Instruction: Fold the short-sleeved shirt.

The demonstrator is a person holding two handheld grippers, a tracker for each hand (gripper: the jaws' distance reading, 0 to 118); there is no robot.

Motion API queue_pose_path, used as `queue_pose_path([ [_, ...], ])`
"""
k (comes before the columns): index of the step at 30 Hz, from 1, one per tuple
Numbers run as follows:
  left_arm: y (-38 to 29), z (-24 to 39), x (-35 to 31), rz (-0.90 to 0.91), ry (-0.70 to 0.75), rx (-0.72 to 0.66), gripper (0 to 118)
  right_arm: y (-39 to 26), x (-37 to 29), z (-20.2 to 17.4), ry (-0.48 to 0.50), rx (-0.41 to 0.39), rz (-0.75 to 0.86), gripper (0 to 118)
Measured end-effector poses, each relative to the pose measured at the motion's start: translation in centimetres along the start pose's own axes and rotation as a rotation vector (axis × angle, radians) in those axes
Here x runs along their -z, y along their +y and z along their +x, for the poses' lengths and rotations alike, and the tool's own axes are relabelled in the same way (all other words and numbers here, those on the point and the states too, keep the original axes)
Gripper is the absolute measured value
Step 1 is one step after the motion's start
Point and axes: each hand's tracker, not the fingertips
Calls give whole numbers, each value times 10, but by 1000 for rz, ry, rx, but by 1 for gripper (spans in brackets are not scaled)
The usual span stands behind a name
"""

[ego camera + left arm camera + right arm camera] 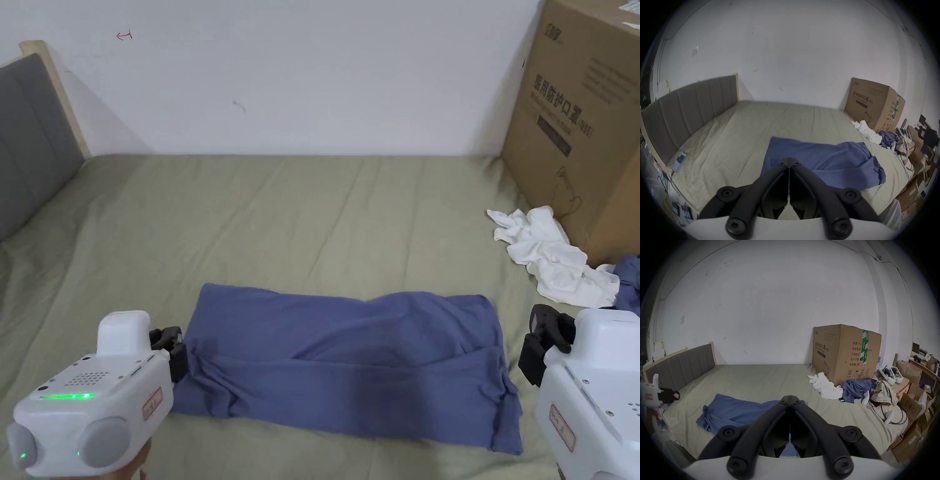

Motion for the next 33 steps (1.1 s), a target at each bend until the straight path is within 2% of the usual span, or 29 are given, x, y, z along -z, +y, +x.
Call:
queue_pose_path([
  [4,-2,-17,34,-112,8,-27,4,-3,8,0,-4,-4,-22,2],
  [9,-12,-42,87,-286,25,-135,4,-10,21,2,-11,-5,-60,2],
  [11,-17,-50,106,-347,21,-156,7,-13,26,2,-15,-7,-77,2],
  [12,-20,-54,116,-382,22,-169,19,-15,29,3,-18,-10,-87,2],
  [14,-26,-57,131,-447,37,-161,77,-18,35,4,-24,-12,-106,2],
  [15,-30,-58,139,-475,65,-141,89,-20,38,5,-26,-11,-117,2],
  [18,-44,-58,156,-504,138,-81,91,-24,47,7,-29,-8,-147,2],
  [25,-60,-61,172,-591,147,-145,91,-36,64,8,-30,-2,-206,2],
  [26,-62,-59,172,-601,137,-144,87,-38,65,8,-31,0,-215,2],
  [27,-64,-55,172,-605,131,-127,76,-40,67,8,-32,0,-225,2],
  [31,-65,-41,169,-582,136,41,21,-52,76,12,-49,16,-283,3],
  [33,-63,-39,168,-584,130,39,13,-62,84,17,-65,28,-332,4],
])
